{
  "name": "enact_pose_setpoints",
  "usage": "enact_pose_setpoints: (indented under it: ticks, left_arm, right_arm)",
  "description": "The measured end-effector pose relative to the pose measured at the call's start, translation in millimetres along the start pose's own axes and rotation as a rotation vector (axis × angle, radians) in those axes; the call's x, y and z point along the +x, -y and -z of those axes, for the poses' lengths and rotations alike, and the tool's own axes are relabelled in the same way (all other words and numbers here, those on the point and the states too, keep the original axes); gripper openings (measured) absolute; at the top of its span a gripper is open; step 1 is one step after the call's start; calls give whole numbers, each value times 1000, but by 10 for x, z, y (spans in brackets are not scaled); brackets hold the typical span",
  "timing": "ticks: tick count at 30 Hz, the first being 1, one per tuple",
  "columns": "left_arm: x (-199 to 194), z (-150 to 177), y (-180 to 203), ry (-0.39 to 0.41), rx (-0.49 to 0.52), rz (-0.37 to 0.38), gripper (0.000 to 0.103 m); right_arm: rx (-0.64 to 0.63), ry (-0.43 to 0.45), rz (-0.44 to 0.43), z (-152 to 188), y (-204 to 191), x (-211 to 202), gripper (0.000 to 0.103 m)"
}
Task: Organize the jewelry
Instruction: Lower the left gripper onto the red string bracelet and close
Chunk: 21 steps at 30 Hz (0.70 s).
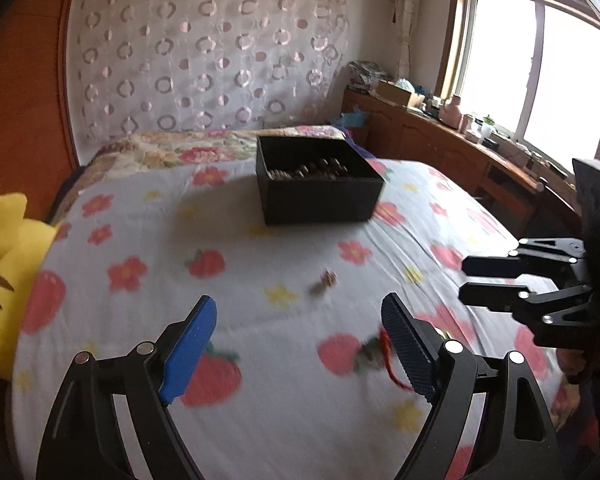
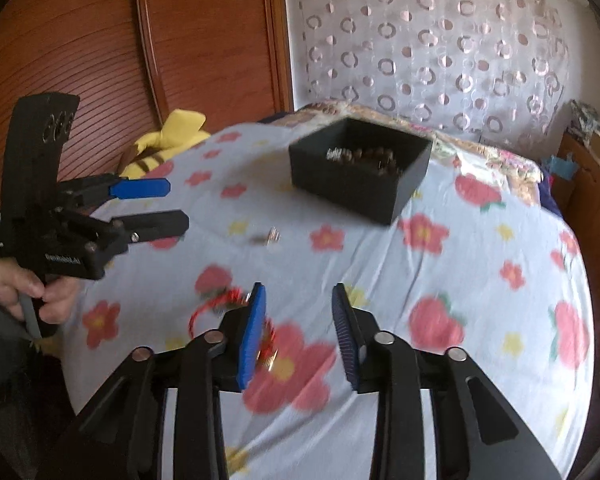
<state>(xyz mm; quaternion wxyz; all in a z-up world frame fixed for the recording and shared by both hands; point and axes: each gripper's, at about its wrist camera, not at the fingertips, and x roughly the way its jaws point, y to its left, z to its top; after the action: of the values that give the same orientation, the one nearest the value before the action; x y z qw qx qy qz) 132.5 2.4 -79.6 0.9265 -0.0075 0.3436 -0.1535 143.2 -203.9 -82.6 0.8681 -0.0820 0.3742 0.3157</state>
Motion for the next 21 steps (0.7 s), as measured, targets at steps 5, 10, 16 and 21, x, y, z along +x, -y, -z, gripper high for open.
enact_pose_setpoints:
  ticks: [5,10,16,21]
  left_arm:
    - [-29,150,132,-35,12,36,63]
    - [29,233,236,-84,1,99,39]
    - [185,289,397,-148,19,121,28]
    - [287,313,428,-186,22,107,23]
  right_arm:
    - [10,-31,23,224,22,14,34]
    - [35,-41,27,327,93,45,34]
    - [42,-25,17,374,93,43,34]
    - [63,-4,10,370,137,-9,34]
